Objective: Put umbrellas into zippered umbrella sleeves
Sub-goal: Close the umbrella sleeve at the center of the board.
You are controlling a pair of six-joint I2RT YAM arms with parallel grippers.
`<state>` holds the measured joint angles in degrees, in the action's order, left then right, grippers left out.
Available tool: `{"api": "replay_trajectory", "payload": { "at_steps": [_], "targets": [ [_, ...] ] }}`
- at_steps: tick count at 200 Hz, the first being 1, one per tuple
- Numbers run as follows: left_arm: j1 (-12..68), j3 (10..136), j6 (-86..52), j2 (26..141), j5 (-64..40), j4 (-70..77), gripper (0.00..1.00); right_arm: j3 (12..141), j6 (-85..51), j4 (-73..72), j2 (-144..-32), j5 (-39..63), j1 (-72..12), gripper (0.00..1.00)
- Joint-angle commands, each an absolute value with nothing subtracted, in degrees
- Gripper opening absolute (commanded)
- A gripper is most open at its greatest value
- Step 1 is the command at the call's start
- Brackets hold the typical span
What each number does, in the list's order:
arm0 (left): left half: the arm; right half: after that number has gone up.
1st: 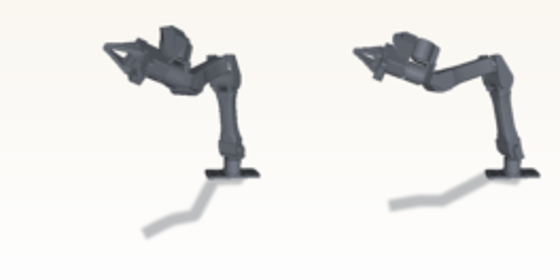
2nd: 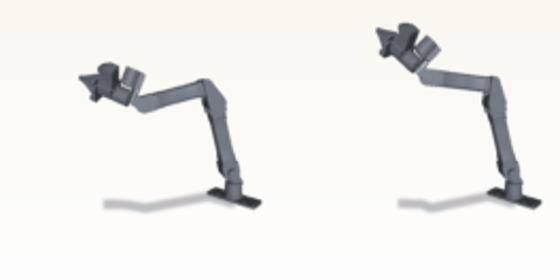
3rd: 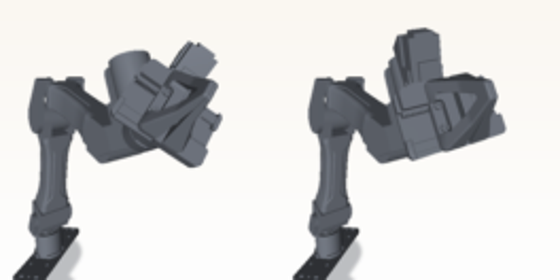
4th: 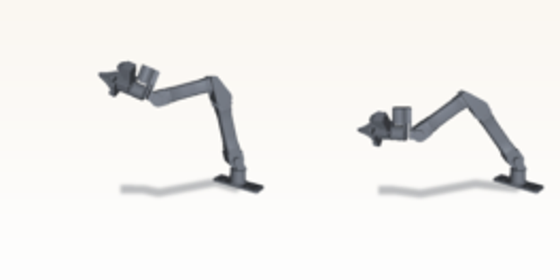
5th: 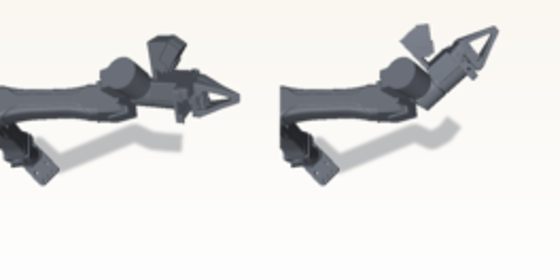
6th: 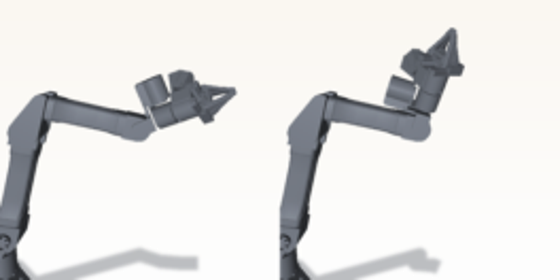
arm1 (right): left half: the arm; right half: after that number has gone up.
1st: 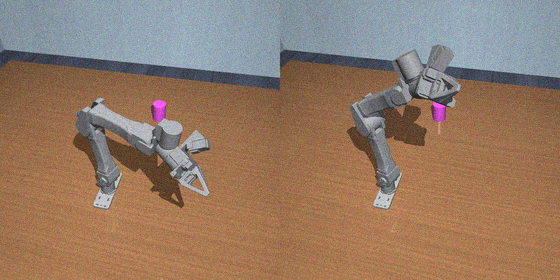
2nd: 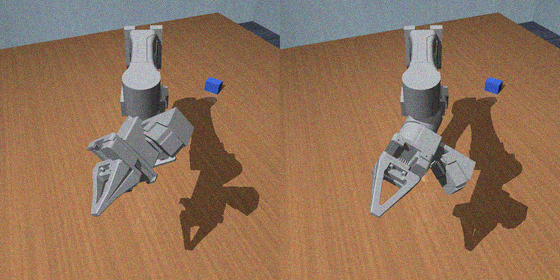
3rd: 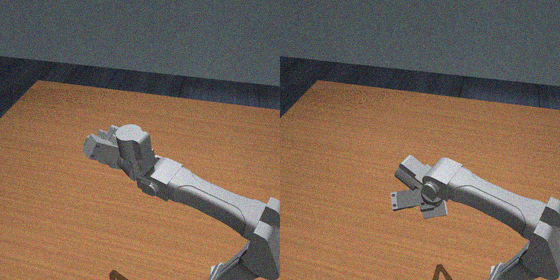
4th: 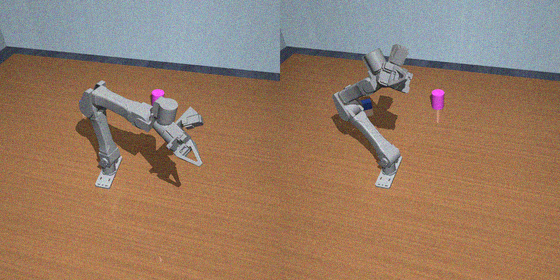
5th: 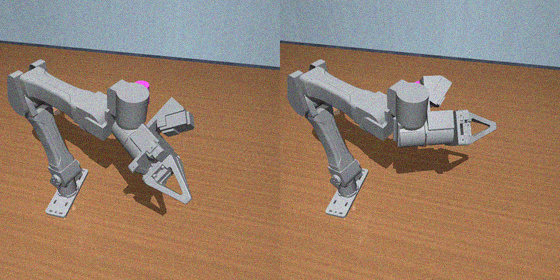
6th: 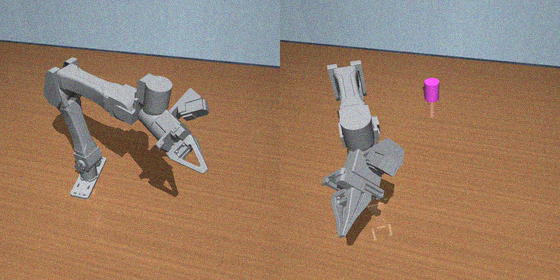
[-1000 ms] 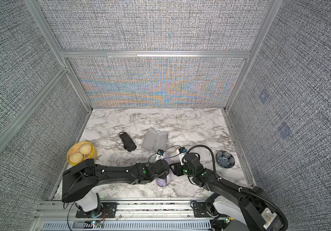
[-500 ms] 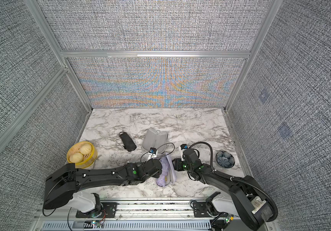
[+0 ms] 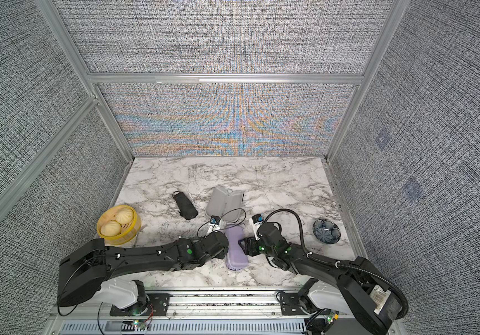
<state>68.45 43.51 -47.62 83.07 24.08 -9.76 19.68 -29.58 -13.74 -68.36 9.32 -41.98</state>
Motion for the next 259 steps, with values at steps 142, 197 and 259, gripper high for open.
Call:
{"api": "replay_trajectory", "payload": {
  "at_steps": [142,197,259],
  "targets": [
    [68.38,46.5,-50.89,93.69,18.92,-10.35,0.51,18.13,-33.21,-10.9,-67.05,6.27,-46.33,0.87],
    [68.41,44.28,-52.2,92.85,19.57,-9.84,0.41,15.72,-35.04,-11.57,-63.1,12.06,-41.83,0.98],
    [68.38,39.42,-54.84,92.24,20.21,-5.85,0.41,16.45,-38.37,-20.07,-72.24,17.19,-42.42,0.97]
  ]
}}
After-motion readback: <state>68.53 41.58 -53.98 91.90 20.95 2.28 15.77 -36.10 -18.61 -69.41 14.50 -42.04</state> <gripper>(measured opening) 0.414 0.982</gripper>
